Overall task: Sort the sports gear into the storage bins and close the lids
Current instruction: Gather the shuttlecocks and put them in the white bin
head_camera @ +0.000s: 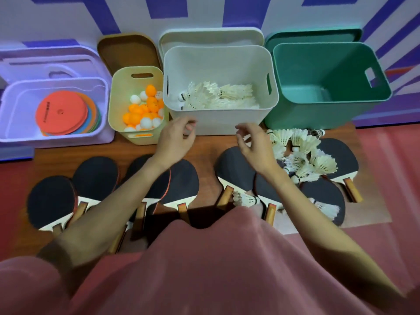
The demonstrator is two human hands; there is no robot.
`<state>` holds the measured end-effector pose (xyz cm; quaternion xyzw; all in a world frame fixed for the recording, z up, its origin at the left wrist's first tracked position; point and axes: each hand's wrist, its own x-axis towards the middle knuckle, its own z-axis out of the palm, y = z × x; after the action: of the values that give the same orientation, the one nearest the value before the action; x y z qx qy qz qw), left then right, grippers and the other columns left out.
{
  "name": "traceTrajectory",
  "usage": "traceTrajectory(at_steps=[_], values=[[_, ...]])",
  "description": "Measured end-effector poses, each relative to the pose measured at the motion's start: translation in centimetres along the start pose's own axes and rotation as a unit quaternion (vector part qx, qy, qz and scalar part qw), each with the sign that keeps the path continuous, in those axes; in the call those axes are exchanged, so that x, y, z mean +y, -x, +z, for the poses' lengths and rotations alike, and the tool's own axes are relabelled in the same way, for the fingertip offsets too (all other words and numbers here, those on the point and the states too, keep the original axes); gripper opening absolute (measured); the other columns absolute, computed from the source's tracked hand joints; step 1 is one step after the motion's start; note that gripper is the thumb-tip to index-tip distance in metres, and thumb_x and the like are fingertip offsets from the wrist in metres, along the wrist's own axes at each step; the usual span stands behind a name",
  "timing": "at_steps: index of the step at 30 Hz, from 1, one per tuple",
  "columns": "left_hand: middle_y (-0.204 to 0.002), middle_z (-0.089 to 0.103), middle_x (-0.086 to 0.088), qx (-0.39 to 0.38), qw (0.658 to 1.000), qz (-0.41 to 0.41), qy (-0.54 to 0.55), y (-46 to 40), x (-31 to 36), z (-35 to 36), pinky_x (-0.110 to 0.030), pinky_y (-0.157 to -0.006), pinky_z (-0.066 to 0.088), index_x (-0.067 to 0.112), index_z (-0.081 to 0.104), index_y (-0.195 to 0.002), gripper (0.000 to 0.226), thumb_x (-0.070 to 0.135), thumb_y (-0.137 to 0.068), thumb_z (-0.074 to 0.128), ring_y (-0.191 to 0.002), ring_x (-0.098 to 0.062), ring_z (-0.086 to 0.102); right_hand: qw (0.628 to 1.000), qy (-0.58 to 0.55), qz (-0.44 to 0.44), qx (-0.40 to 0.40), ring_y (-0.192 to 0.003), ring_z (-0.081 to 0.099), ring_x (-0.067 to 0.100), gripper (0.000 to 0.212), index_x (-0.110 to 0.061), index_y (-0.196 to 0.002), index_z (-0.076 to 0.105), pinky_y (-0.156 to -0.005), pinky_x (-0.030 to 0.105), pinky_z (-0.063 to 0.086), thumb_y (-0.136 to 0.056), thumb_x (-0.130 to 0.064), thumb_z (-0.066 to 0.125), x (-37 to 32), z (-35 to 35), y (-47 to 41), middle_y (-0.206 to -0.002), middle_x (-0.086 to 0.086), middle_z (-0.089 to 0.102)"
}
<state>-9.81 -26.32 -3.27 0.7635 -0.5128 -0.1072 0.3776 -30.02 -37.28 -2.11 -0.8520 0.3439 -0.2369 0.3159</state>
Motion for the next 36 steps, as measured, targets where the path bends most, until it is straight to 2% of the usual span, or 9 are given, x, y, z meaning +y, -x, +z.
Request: traceTrajectory(at_steps=[3,7,9,14,18,21,26,32,36], values=[[-0.098,0.066,0.000,-0.080,0.997,-0.011,-0.004,3.3,-0.2,1.5,-0.024,-0.077,0.050,0.012,0.065,-0.108,0.024,0.008,-0.084,0.061,-0.083,-0.008,0.058,0.996,0.036,0.034,-0.079,-0.086,0.060,0.028,0.020,-0.001,-0.106,0.061,-0.077,0.038,0.050,-0.087,-0.005,0.057,1.5,0.7,3.5,-0.098,0.015,0.064],[-0.104,0.067,-0.001,-0.202,0.979,-0.006,-0.026,7.1,0.2,3.6,-0.029,-0.080,0.052,0.011,0.064,-0.113,0.026,0.011,-0.087,0.063,-0.092,-0.011,0.061,0.964,0.131,0.100,-0.211,-0.092,0.057,0.033,0.022,-0.004,-0.096,0.058,-0.070,0.034,0.040,-0.085,-0.023,0.065,4.2,2.0,8.0,-0.095,0.015,0.061],[-0.106,0.066,-0.003,-0.241,0.970,-0.011,-0.026,8.7,0.3,4.7,-0.029,-0.080,0.051,0.011,0.063,-0.114,0.027,0.011,-0.087,0.063,-0.095,-0.014,0.061,0.948,0.159,0.155,-0.227,-0.090,0.057,0.034,0.031,-0.006,-0.089,0.054,-0.063,0.033,0.035,-0.084,-0.035,0.065,5.1,2.7,10.0,-0.092,0.016,0.060],[-0.109,0.066,-0.002,-0.281,0.959,-0.023,-0.036,11.0,0.2,6.6,-0.029,-0.082,0.051,0.012,0.061,-0.116,0.029,0.013,-0.087,0.063,-0.097,-0.014,0.062,0.928,0.180,0.222,-0.238,-0.096,0.061,0.038,0.042,-0.005,-0.099,0.056,-0.068,0.037,0.045,-0.085,-0.044,0.062,5.3,4.2,13.2,-0.101,0.017,0.065],[-0.108,0.067,-0.002,-0.292,0.956,-0.028,-0.018,11.9,0.0,7.3,-0.034,-0.085,0.052,0.013,0.062,-0.115,0.032,0.016,-0.084,0.068,-0.097,-0.015,0.062,0.926,0.187,0.250,-0.211,-0.087,0.062,0.040,0.026,-0.004,-0.087,0.061,-0.065,0.037,0.047,-0.084,-0.030,0.059,4.8,4.0,13.7,-0.091,0.020,0.066],[-0.111,0.067,-0.003,-0.302,0.953,-0.018,0.013,12.0,0.2,7.6,-0.035,-0.089,0.051,0.013,0.060,-0.120,0.050,0.026,-0.076,0.078,-0.100,-0.015,0.063,0.946,0.143,0.259,-0.136,-0.063,0.050,0.036,0.019,-0.007,-0.060,0.046,-0.055,0.033,0.035,-0.078,-0.011,0.053,4.4,3.0,13.8,-0.061,0.013,0.050],[-0.131,0.059,-0.004,-0.316,0.948,0.001,0.050,11.6,0.9,8.4,-0.037,-0.099,0.047,0.015,0.047,-0.138,0.083,0.039,-0.067,0.084,-0.116,-0.017,0.057,0.962,-0.044,0.267,-0.033,-0.056,0.041,0.020,0.020,0.008,-0.065,0.052,-0.058,0.037,0.038,-0.079,-0.005,0.055,3.7,1.8,13.4,-0.061,0.027,0.053],[-0.111,0.068,0.000,-0.259,0.962,0.042,0.074,10.4,2.5,8.7,-0.041,-0.080,0.051,0.014,0.058,-0.122,0.050,0.022,-0.077,0.077,-0.099,-0.016,0.063,0.938,-0.198,0.269,-0.095,-0.060,0.047,0.020,0.027,0.007,-0.080,0.063,-0.059,0.033,0.037,-0.092,-0.016,0.056,3.6,1.5,12.4,-0.063,0.011,0.055],[-0.099,0.069,-0.002,-0.236,0.969,0.027,0.074,9.4,2.6,8.3,-0.039,-0.071,0.050,0.009,0.061,-0.107,0.035,0.024,-0.079,0.077,-0.090,-0.018,0.065,0.966,-0.064,0.248,-0.017,-0.084,0.058,0.017,0.020,-0.003,-0.108,0.064,-0.073,0.022,0.039,-0.094,-0.013,0.054,4.6,1.4,10.6,-0.090,0.010,0.065]])
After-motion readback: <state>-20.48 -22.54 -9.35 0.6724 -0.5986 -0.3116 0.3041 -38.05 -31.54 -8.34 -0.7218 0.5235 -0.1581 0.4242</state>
